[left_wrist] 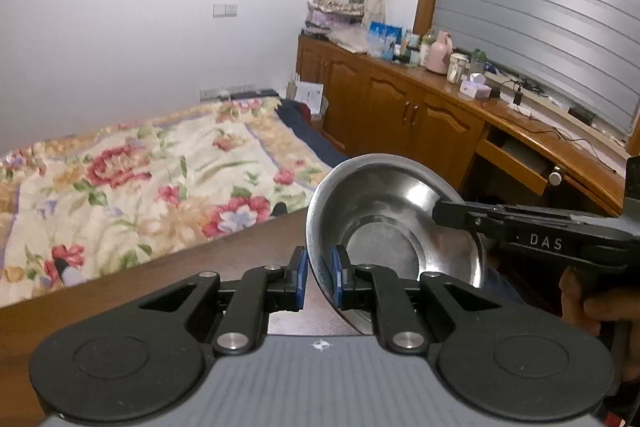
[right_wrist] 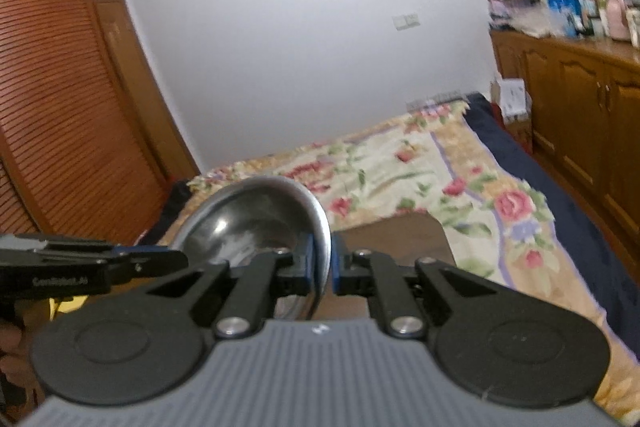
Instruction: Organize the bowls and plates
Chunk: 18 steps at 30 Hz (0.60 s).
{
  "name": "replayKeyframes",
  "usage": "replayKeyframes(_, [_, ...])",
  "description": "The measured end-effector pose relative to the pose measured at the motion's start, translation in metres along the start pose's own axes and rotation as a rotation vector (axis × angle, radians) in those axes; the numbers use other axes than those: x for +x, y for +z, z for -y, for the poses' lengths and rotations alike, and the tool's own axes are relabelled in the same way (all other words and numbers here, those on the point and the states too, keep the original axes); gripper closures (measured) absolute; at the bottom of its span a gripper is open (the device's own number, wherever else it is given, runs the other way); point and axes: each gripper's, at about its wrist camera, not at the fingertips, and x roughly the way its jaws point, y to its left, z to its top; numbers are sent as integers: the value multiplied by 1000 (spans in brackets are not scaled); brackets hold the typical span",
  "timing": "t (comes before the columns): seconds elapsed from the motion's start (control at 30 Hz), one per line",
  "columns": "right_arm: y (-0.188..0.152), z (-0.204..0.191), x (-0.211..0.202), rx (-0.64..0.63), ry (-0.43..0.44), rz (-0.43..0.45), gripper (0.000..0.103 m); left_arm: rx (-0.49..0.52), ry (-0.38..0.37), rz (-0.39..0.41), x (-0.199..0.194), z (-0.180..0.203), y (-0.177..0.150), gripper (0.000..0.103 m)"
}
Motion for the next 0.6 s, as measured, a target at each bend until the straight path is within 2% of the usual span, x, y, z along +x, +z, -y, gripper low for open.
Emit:
replayKeyframes(0.43, [15, -31, -27, -51, 46, 36, 93, 9, -4, 84, -65, 0, -3, 89])
replayKeyframes(0.6, [16, -38, -32, -75, 57, 27, 93, 19, 3, 93, -76, 2, -4, 88])
